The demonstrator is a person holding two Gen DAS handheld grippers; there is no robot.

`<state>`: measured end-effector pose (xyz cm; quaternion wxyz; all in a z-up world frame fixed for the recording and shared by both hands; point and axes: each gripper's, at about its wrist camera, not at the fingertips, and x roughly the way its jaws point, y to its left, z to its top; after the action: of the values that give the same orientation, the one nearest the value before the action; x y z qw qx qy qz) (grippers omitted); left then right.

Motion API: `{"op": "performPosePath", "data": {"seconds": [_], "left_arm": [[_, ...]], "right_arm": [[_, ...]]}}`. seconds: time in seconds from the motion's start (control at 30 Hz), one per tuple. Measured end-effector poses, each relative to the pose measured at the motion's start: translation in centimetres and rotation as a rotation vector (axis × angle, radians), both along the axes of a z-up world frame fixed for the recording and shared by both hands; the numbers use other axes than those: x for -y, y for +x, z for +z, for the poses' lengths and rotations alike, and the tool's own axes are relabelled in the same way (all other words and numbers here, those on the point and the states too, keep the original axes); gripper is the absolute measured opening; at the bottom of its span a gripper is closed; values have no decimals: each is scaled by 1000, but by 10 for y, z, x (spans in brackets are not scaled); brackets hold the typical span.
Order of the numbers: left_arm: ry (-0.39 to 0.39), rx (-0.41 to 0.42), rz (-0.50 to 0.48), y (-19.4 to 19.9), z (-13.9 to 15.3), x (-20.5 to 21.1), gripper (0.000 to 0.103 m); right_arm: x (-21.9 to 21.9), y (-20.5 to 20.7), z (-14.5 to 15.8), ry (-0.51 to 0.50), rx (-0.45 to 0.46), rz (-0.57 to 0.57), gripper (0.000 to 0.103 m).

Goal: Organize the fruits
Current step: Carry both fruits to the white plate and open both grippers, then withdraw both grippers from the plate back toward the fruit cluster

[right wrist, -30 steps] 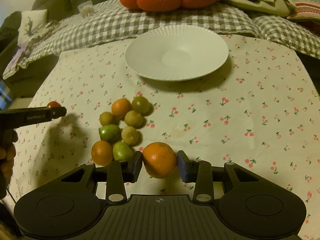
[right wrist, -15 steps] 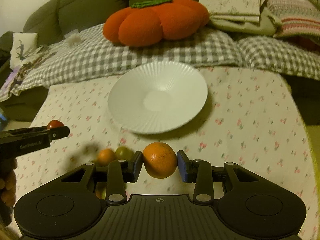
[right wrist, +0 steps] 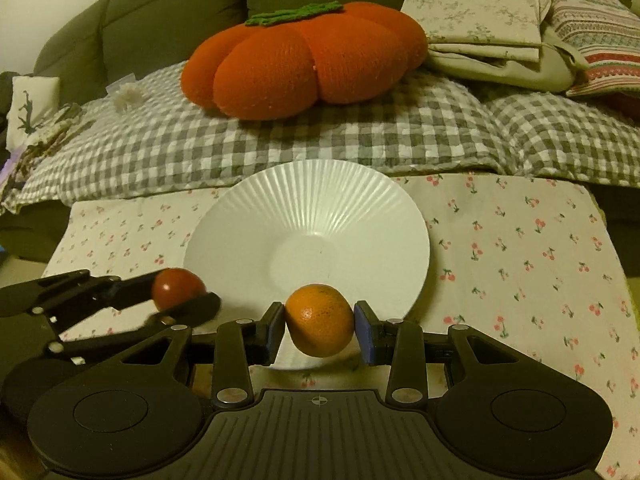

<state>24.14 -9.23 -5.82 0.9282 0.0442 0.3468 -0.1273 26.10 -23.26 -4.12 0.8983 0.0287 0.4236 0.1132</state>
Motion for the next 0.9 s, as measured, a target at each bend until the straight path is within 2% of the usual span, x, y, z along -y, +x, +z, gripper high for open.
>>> {"op": "performPosePath", "data": {"seconds": [0.2,0.3,0.4,0.6,0.67,0.9], "left_arm": [[7,-7,-20,10,-12,5,36],[13,-7,-28,12,-16,8,36],[21,-11,-33,14,-20,10,37],[9,-3,-44,12,-18,3,60],[5,5,-36,11,-14,-1,62],[-71,-17,27,3,8,-20,62]], "right_arm": [[2,17,-17,-8,-32,-8,36],[-1,21,-21,-15,-20,-7,36],[-1,25,-23,18,-30,-9,37],[-1,26,-21,43,-48,-28,39],[3,26,-15,62,-46,-41,45],[18,20,9,113,-28,-95,47]]}}
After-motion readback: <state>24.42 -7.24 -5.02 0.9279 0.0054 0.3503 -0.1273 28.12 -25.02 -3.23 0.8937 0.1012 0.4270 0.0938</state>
